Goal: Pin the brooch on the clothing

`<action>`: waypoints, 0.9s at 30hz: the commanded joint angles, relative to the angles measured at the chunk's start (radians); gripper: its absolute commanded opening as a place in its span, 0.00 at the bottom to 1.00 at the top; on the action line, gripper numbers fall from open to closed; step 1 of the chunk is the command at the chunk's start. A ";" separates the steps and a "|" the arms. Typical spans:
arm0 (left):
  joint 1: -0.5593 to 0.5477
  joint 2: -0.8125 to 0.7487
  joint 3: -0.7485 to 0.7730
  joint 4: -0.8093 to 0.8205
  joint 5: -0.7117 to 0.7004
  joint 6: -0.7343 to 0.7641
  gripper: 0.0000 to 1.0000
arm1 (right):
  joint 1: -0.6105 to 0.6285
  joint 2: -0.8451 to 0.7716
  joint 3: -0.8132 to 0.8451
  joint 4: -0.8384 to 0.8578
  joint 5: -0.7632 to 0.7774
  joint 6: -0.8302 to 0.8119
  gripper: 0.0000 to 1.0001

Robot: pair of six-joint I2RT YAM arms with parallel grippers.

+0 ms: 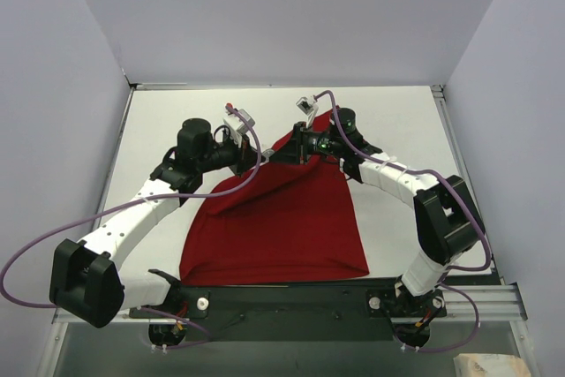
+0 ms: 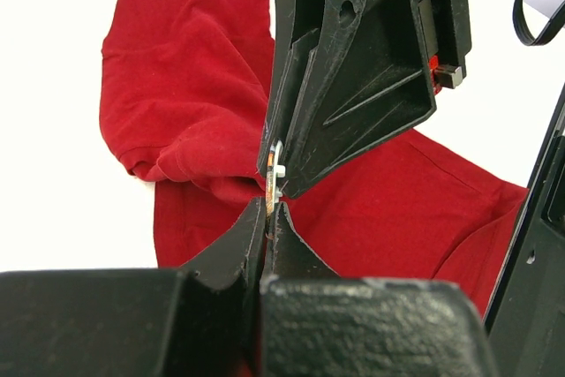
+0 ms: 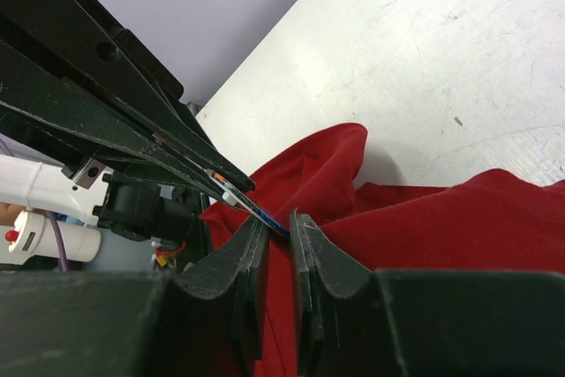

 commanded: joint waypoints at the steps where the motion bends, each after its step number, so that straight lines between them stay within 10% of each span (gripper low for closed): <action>1: -0.027 -0.030 0.041 0.068 0.061 -0.010 0.00 | 0.043 -0.019 0.034 0.095 -0.011 -0.007 0.07; 19: -0.016 -0.073 0.007 0.096 -0.019 -0.022 0.00 | 0.036 -0.090 -0.017 0.097 -0.035 -0.069 0.47; 27: -0.008 -0.072 0.010 0.099 -0.011 -0.030 0.00 | 0.008 -0.114 -0.038 0.106 -0.044 -0.064 0.48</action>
